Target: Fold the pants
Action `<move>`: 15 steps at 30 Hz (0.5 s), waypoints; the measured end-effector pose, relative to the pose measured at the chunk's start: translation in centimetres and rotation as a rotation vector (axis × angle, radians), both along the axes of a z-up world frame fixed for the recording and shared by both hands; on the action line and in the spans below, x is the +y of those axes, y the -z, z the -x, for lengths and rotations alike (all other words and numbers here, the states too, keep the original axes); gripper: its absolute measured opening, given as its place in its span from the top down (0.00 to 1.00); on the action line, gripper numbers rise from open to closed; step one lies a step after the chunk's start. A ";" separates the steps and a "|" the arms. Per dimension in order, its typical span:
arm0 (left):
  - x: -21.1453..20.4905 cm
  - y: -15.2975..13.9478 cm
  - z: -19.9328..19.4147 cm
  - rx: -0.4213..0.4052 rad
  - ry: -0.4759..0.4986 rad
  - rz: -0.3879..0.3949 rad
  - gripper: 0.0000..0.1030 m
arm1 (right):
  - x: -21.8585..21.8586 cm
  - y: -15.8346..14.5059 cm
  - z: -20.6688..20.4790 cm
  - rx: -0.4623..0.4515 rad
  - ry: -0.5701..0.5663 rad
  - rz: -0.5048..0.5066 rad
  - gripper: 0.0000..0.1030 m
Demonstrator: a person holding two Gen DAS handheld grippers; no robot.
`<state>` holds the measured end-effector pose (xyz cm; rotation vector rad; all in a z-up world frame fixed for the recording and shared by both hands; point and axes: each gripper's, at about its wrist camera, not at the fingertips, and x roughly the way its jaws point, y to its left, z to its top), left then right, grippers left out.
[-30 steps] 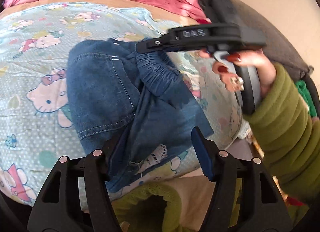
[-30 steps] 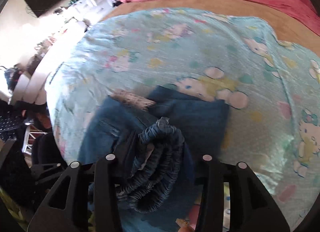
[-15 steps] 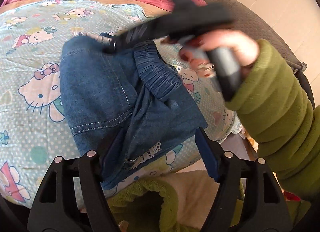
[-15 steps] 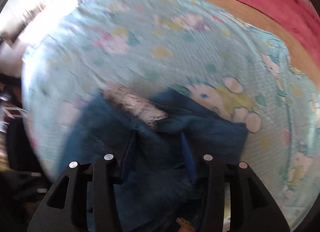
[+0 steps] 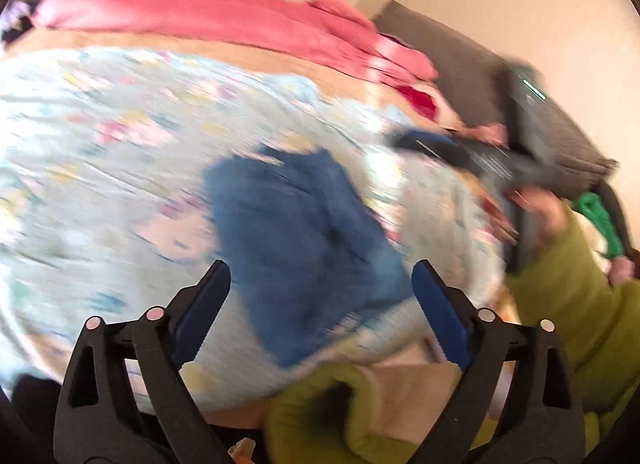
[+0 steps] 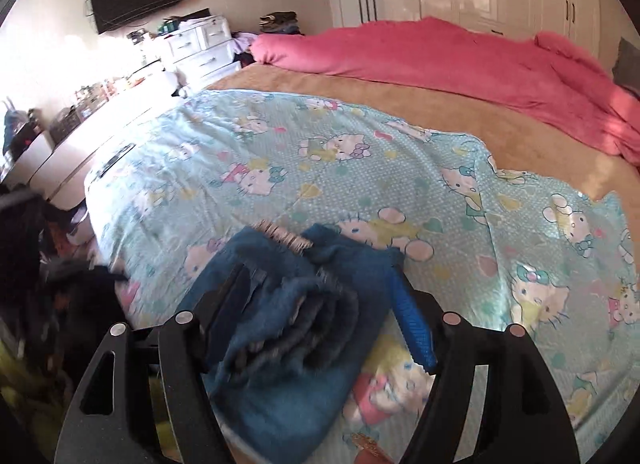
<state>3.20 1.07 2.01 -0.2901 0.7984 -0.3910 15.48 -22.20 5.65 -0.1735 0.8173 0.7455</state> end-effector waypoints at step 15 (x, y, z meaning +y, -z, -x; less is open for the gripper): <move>-1.1 3.3 -9.8 0.176 -0.009 -0.093 0.56 | 8.0 5.4 13.0 -0.227 -0.518 0.278 0.44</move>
